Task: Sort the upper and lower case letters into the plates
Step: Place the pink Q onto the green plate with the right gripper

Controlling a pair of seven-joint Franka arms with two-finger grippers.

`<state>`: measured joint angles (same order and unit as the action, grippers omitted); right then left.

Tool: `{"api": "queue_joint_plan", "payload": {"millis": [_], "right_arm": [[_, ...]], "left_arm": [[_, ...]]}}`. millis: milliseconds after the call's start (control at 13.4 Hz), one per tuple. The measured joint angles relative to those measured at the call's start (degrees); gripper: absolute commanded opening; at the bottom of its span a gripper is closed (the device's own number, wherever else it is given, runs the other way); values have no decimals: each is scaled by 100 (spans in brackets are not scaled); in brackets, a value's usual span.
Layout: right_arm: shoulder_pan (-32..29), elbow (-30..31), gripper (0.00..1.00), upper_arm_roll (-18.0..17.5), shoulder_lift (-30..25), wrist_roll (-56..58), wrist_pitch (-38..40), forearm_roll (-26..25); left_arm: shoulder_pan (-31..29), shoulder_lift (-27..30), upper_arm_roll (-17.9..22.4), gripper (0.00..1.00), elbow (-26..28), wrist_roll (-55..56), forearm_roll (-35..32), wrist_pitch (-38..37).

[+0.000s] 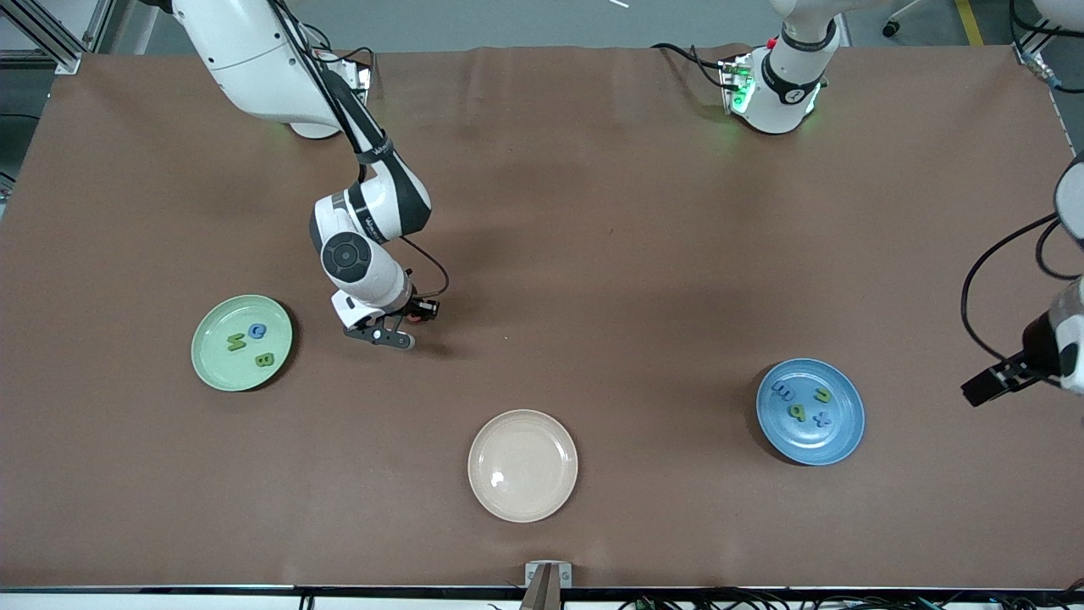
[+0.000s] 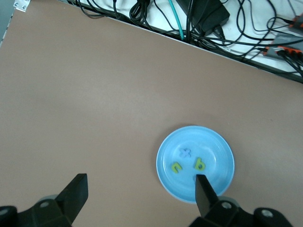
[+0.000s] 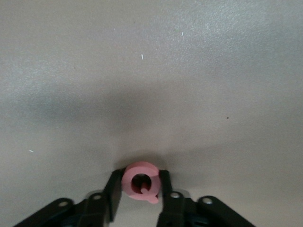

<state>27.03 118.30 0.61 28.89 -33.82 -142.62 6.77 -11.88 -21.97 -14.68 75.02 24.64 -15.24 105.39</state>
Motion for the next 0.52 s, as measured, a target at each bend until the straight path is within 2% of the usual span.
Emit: {"api": "queue_joint_plan", "payload": {"millis": [372,446,521], "right_arm": [[-1,-13,20,13,-17,0,12,0],[-10,-45,20,42,-84,8,174,0],[-48,-85,20,82,-224,72,439,-6]], "left_arm": [[-37,637,40,100,8,-968,505,-643],[-16,773,195,100,11,-1277,723,-790],[82,917,523,100,15,-1590,1059,-925]]}}
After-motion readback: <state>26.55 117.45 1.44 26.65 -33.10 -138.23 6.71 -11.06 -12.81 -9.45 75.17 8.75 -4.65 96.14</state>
